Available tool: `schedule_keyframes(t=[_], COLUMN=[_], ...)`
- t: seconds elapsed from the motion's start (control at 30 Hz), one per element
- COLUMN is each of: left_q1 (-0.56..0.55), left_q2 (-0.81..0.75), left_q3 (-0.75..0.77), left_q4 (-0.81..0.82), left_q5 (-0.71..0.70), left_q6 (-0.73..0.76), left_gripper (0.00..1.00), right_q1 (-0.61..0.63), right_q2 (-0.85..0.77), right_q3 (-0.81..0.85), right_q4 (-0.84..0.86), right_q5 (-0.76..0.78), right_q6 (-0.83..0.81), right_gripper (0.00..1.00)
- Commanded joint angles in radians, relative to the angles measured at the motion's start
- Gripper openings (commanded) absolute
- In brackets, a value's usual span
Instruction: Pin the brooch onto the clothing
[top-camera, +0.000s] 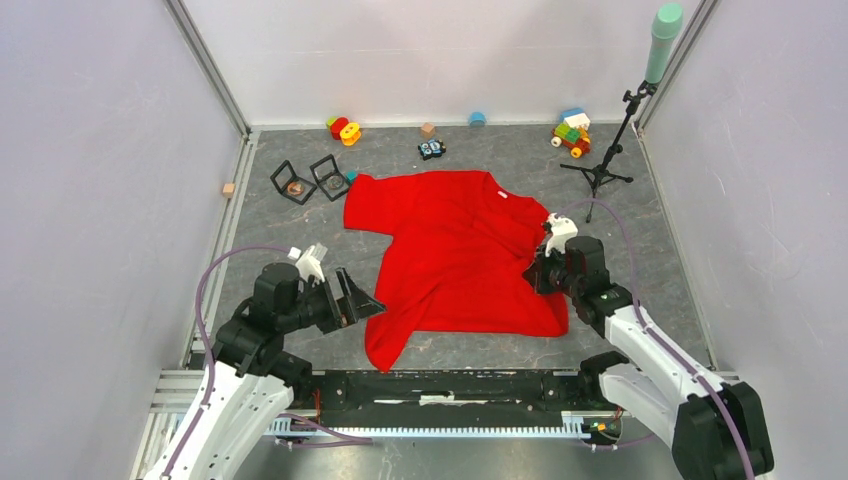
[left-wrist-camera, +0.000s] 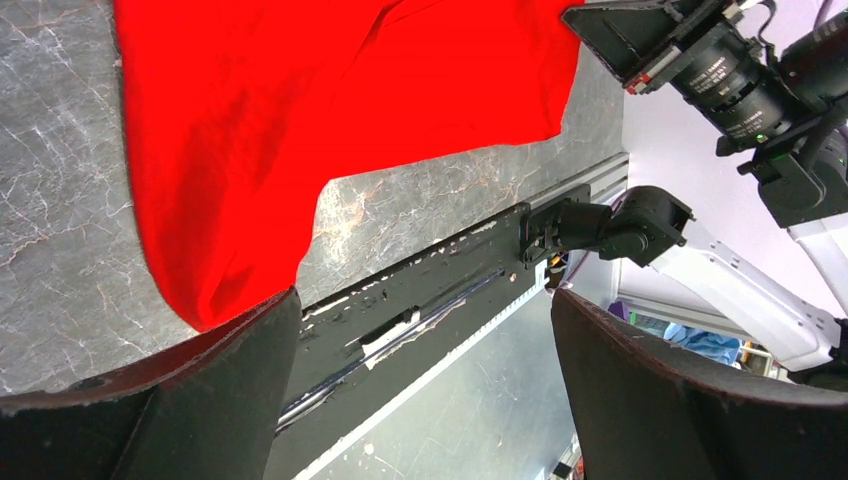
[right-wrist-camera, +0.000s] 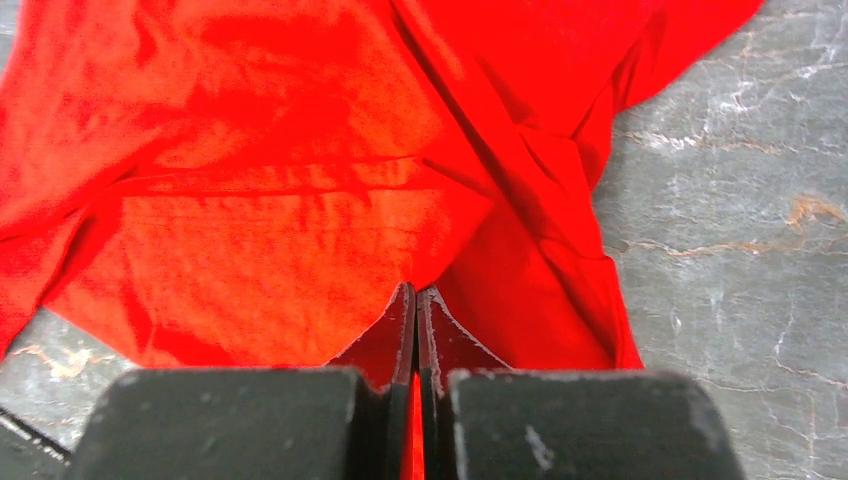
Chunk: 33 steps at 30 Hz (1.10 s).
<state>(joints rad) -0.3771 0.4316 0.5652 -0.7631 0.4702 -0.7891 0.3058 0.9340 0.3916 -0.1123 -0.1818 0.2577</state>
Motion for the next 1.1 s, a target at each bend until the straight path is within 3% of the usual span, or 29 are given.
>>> schedule_keyframes(t=[0.0,0.3,0.5,0.67,0.87,1.07], left_q1=[0.003,0.003,0.0,-0.014,-0.075,-0.169], left_q2=[0.045,0.179,0.181,0.226,0.328,0.416], left_q3=[0.011,0.016,-0.055,-0.071,-0.038,-0.049], left_q4=[0.033,0.131,0.284,0.437,0.505,0.607], left_q5=[0.024,-0.024,-0.072,-0.058,-0.084,-0.118], left_q6=[0.052,0.137,0.09,0.017,0.041,0.027], left_gripper=[1.0,0.98,0.96,0.95,0.95,0.96], right_q1=[0.002,0.013,0.013,0.013,0.013,0.015], right_q2=[-0.091,-0.432,-0.685,-0.699,-0.649,-0.656], right_q3=[0.046,-0.079,-0.074,-0.027,0.039,0.07], right_q4=[-0.013,-0.338,-0.595,-0.78,-1.035,-1.144], right_q5=[-0.093,-0.367,-0.475,-0.502,-0.476,-0.54], right_q6=[0.008,0.115,0.166,0.092,-0.047,-0.049], right_gripper=[0.0,0.0,0.01,0.0,0.0,0.0])
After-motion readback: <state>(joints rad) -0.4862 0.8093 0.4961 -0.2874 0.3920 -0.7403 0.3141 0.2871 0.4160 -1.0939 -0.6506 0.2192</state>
